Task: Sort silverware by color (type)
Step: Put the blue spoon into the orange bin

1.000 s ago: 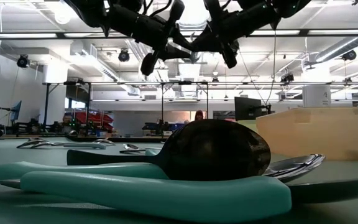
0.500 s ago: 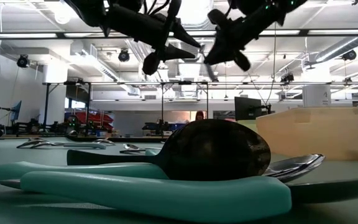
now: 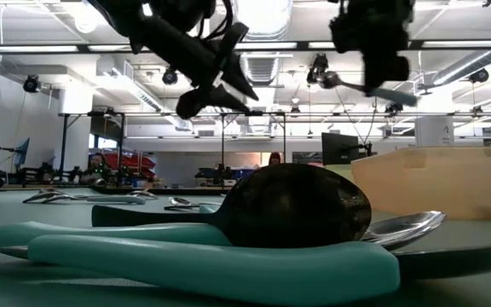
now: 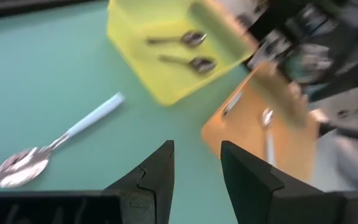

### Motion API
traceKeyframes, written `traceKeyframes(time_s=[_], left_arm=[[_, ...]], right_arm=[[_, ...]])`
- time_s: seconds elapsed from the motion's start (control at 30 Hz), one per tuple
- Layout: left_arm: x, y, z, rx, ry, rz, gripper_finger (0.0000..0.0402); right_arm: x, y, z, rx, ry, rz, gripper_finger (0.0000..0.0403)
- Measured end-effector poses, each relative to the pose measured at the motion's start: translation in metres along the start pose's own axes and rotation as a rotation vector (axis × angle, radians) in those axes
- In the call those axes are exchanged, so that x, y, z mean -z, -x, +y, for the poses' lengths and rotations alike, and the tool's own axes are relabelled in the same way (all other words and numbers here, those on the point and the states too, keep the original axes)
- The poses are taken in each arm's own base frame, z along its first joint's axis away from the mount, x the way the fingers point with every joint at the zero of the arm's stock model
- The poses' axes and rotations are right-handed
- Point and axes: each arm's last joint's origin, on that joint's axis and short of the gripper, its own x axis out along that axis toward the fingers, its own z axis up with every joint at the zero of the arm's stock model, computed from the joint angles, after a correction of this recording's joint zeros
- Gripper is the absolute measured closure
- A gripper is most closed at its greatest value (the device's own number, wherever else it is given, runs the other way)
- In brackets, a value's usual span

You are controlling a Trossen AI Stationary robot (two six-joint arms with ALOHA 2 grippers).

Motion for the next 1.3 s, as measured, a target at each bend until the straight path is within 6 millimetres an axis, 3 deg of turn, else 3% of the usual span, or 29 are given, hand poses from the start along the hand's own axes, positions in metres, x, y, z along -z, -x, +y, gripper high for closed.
traceKeyframes(time_s=[0.27,0.57,0.8,1.03,1.3], left_arm=[[0.015,0.009,0.011,-0.089,-0.07,0.205,0.0288],[0.028,0.051,0.025,-0.262,-0.174,0.466,0.0288],[0.045,0.089,0.044,-0.496,-0.255,0.708,0.0288],[0.064,0.076,0.058,-0.445,-0.455,0.777,0.0288],[0.095,0.056,0.081,-0.453,-0.551,0.911,0.0288]], right_arm=[[0.027,-0.017,0.012,0.048,-0.012,0.135,0.0389],[0.063,-0.059,-0.004,0.111,-0.106,0.334,0.0389],[0.071,-0.066,-0.007,0.141,-0.132,0.355,0.03],[0.068,-0.067,-0.005,0.123,-0.083,0.324,0.023],[0.067,-0.067,-0.005,0.128,-0.075,0.307,0.0227]])
